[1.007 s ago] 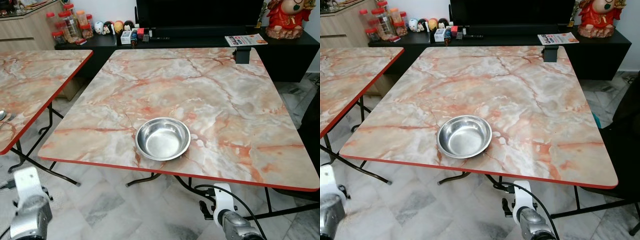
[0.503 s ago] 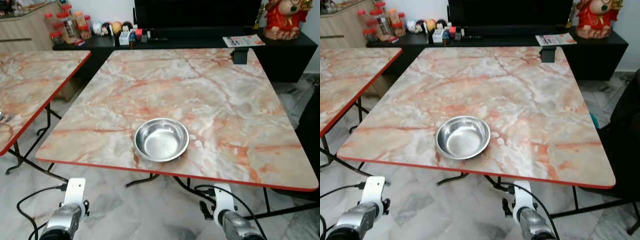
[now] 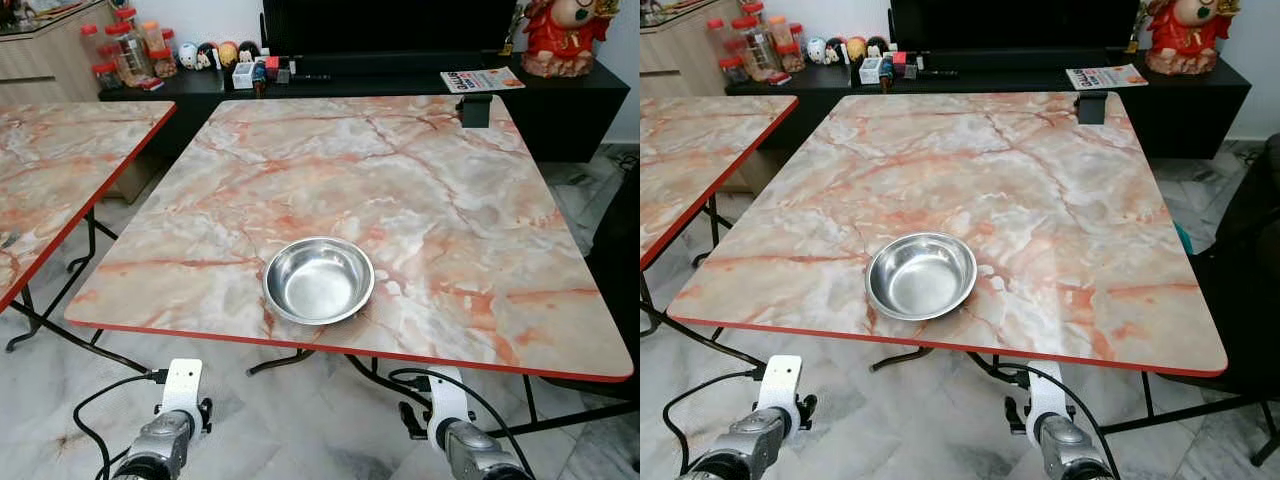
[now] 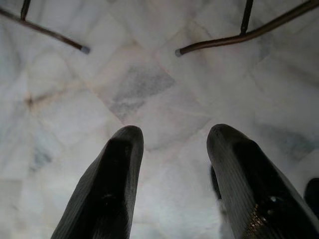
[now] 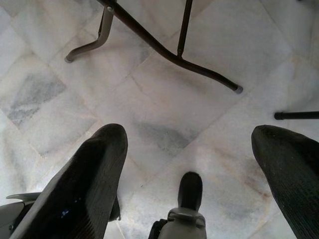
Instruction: Setting the table
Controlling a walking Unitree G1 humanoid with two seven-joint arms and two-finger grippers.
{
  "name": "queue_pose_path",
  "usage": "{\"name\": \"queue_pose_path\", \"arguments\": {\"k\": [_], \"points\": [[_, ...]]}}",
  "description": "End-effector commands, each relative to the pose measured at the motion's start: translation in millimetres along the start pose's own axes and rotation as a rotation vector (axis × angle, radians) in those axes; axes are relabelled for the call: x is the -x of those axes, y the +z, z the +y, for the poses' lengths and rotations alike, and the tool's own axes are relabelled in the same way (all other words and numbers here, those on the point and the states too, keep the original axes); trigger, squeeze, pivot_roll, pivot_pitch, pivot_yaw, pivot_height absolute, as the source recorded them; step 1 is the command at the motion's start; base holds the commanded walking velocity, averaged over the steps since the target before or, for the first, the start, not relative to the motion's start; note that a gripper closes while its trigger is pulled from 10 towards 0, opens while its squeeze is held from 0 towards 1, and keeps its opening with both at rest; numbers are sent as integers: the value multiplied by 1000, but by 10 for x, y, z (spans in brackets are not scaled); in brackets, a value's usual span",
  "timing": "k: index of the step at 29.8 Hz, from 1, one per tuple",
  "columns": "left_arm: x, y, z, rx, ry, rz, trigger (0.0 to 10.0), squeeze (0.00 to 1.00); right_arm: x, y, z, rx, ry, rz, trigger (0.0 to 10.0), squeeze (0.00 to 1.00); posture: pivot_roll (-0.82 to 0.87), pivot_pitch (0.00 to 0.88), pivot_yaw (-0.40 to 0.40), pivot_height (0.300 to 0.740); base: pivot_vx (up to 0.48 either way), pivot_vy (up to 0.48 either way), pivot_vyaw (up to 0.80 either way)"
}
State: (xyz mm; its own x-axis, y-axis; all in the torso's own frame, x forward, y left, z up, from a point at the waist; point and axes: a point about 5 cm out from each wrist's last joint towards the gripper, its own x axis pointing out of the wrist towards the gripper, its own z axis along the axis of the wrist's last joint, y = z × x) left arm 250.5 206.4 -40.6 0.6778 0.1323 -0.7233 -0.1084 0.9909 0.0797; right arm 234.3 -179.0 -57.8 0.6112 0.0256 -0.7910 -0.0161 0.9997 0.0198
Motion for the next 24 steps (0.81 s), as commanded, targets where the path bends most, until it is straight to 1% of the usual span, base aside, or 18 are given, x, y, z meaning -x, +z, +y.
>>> {"name": "queue_pose_path", "arguments": {"k": [1, 4, 8, 9, 12, 13, 14, 15, 16, 17, 18, 19, 21, 22, 24], "points": [[-1, -44, -16, 39, 16, 13, 10000, 0, -4, 19, 17, 11, 4, 6, 10000, 0, -77, 16, 68, 740, 0, 0, 0], [5, -91, -93, 95, 22, -4, 10000, 0, -4, 17, 9, 13, 11, 16, 10000, 0, -83, 20, 64, 740, 0, 0, 0], [20, -211, -145, 186, 34, 35, 10000, 0, -2, 2, -3, 44, 22, 50, 10000, 0, -87, 23, 61, 740, 0, 0, 0], [40, -329, -203, 180, 26, 79, 10000, 0, 0, -3, -17, 60, 19, 63, 10000, 0, -84, 24, 61, 740, 0, 0, 0], [76, -485, -303, 101, -13, 117, 10000, 0, 2, -18, -34, 67, 8, 82, 10000, 0, -82, 24, 58, 740, 0, 0, 0], [105, -595, -357, 47, -25, 154, 10000, 0, 4, -25, -47, 88, 2, 96, 10000, 0, -89, 27, 55, 740, 0, 0, 0], [105, -596, -375, 34, -29, 156, 10000, 0, 5, -27, -52, 97, 3, 100, 10000, 0, -89, 27, 54, 740, 0, 0, 0], [86, -499, -405, 57, -47, 111, 10000, 0, 6, -28, -52, 107, 13, 98, 10000, 0, -85, 25, 54, 740, 0, 0, 0], [84, -485, -415, 37, -50, 104, 10000, 0, 7, -30, -52, 109, 16, 97, 10000, 0, -84, 24, 51, 740, 0, 0, 0], [84, -485, -415, 37, -50, 104, 10000, 0, 7, -30, -52, 109, 16, 97, 10000, 0, -84, 24, 51, 740, 0, 0, 0], [87, -496, -428, 4, -54, 105, 10000, 0, 7, -35, -50, 111, 17, 99, 10000, 0, -86, 24, 51, 740, 0, 0, 0], [108, -579, -451, -52, -57, 134, 10000, 0, 8, -49, -49, 109, 17, 105, 10000, 0, -96, 25, 58, 740, 0, 0, 0], [125, -647, -458, -69, -54, 164, 10000, 0, 9, -61, -48, 109, 14, 113, 10000, 0, -101, 28, 61, 740, 0, 0, 0], [117, -621, -433, -43, -40, 151, 10000, 0, 8, -63, -46, 132, 8, 122, 10000, 0, -106, 26, 67, 740, 0, 0, 0], [106, -580, -396, -62, -33, 127, 10000, 0, 4, -40, -28, 171, 11, 116, 10000, 0, -110, 23, 74, 740, 0, 0, 0]]}}
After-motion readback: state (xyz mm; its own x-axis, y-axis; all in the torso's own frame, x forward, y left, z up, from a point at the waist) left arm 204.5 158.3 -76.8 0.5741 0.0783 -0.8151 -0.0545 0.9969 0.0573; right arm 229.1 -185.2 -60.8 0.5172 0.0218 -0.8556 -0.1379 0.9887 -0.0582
